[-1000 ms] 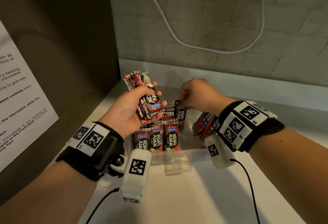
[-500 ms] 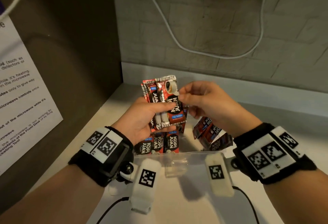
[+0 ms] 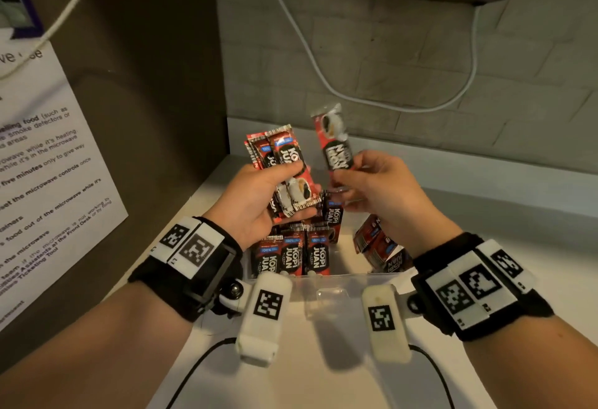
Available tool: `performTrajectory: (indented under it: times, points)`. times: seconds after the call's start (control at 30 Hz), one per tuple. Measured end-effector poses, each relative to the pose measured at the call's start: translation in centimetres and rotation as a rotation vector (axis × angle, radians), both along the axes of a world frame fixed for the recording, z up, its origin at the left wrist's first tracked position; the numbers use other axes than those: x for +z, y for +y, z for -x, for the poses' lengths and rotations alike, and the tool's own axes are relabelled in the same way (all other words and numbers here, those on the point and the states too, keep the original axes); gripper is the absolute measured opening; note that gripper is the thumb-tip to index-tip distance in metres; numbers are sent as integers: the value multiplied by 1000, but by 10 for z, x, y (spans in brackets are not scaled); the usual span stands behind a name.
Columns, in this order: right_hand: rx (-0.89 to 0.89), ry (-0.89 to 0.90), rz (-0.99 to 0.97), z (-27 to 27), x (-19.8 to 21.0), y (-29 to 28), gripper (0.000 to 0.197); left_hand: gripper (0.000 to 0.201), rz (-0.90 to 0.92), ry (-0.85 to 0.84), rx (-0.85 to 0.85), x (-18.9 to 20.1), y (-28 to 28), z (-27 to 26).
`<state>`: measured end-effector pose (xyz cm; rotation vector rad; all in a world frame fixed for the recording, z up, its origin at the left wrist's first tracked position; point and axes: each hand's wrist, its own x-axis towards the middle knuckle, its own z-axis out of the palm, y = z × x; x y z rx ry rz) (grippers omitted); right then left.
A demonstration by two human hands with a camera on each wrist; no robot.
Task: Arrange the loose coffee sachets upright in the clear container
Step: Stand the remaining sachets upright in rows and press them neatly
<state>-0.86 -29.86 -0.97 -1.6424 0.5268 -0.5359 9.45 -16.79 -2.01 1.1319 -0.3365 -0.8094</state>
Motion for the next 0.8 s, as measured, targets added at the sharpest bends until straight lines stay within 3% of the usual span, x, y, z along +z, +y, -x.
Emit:
performTrajectory:
  times: [0.07,0.2,0.47,0.6,0.8]
  points:
    - [-116,-84,-43,4,7,-8,20,9,0,0,22,2,3,-5]
    - [-275,-52,184,19,18,-26,14,12,-13,-16,35,5,7,-11]
    - [-98,-40,134,12,18,-12,10,23,-104,-41,-180,5,-11,17]
    - [-211,11,99,5,-6,-16,19,25,-91,1,-46,6,-10,11]
    - [-350,195,-14,-6,-59,-18,22,8,-45,47,66,12,7,-8]
